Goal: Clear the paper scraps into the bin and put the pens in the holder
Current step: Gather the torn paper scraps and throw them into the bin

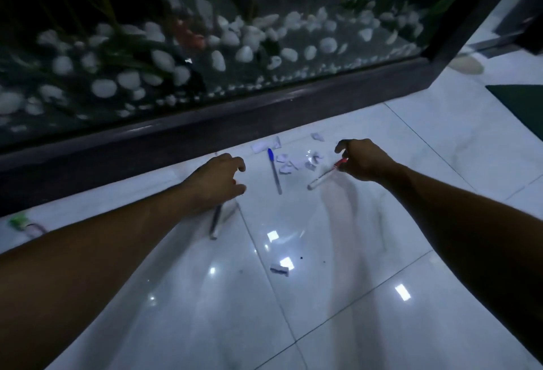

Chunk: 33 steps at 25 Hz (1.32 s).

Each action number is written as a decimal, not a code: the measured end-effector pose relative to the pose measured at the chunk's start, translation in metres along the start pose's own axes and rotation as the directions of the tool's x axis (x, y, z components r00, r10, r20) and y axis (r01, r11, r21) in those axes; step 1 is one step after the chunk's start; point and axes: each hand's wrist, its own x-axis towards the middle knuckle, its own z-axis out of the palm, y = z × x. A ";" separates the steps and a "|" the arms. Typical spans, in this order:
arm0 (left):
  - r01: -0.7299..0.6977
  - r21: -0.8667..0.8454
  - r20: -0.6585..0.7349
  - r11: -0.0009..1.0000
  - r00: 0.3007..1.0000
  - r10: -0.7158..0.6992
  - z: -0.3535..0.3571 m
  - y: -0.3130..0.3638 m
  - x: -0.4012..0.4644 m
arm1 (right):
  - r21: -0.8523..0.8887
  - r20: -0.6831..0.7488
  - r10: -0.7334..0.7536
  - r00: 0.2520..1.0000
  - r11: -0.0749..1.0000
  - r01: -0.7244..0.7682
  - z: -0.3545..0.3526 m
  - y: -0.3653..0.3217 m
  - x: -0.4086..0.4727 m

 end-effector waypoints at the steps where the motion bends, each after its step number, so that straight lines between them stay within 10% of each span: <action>1: -0.038 0.009 0.009 0.999 0.999 0.038 0.010 0.009 0.010 | -0.003 -0.009 -0.023 1.000 1.000 0.023 0.005 0.010 0.003; 7: -0.308 0.283 0.124 0.908 0.951 0.284 0.055 0.065 0.037 | -0.174 0.001 -0.340 0.941 0.926 0.335 0.043 0.032 0.005; 13: -0.126 0.529 0.062 0.839 0.992 0.109 0.036 0.043 0.028 | -0.105 0.136 -0.581 0.803 0.797 0.594 0.058 0.014 -0.021; 20: 0.160 0.044 -0.267 0.986 0.953 -0.142 0.033 0.044 0.057 | 0.062 -0.317 0.033 0.948 0.998 -0.015 0.036 0.100 0.002; 25: 0.318 -0.035 -0.115 0.948 0.941 -0.319 0.047 0.063 0.113 | 0.103 -0.136 0.532 0.836 0.847 -0.522 0.040 0.161 -0.010; 33: 0.065 -0.114 0.033 0.991 0.998 -0.062 0.089 0.139 0.108 | 0.241 -0.117 0.123 0.985 0.966 -0.092 0.051 0.099 0.010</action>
